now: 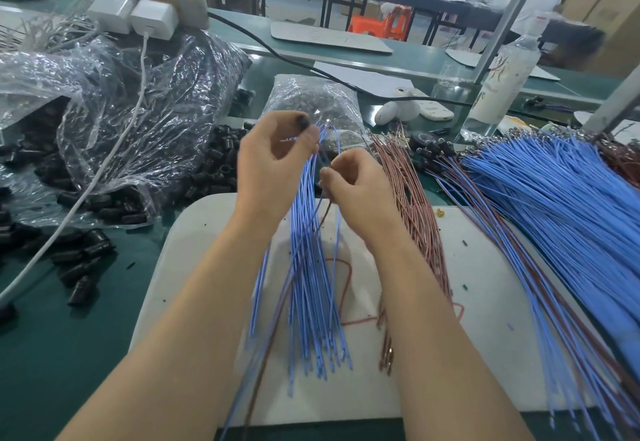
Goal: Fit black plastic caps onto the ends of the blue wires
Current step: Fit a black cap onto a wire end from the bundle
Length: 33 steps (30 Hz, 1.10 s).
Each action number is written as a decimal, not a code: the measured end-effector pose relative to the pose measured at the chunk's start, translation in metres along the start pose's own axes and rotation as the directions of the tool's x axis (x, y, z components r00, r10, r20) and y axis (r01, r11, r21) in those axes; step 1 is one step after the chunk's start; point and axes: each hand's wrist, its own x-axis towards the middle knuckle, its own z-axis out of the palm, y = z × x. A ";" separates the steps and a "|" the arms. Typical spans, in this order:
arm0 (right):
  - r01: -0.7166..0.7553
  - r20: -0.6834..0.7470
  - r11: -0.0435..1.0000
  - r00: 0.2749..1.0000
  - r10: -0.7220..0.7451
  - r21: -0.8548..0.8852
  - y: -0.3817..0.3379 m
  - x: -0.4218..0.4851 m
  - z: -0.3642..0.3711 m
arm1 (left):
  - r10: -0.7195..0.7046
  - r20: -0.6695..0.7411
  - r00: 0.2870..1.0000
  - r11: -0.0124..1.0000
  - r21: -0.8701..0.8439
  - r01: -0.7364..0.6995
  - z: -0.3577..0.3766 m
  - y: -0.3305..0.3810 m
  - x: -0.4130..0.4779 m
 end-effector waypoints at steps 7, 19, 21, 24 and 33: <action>-0.246 0.520 0.936 0.850 0.084 0.252 -0.017 -0.007 -0.024 | -0.133 -0.214 0.968 0.991 -0.020 0.131 -0.014 -0.007 0.008; -0.161 0.211 0.984 0.967 0.142 0.072 -0.004 -0.002 0.000 | -0.429 0.105 0.897 0.901 -0.019 0.433 -0.006 -0.022 0.007; -0.118 0.137 0.989 0.985 0.105 0.090 0.000 0.001 0.000 | -0.398 0.135 0.907 0.917 0.033 0.398 -0.003 -0.021 0.004; -0.098 0.107 0.982 0.991 0.081 0.159 0.003 0.002 0.001 | -0.364 0.166 0.916 0.931 0.025 0.365 -0.002 -0.021 0.002; -0.004 -0.042 0.996 0.999 0.008 0.085 0.012 0.003 0.005 | -0.212 0.185 0.960 0.972 0.144 0.187 0.001 -0.022 -0.001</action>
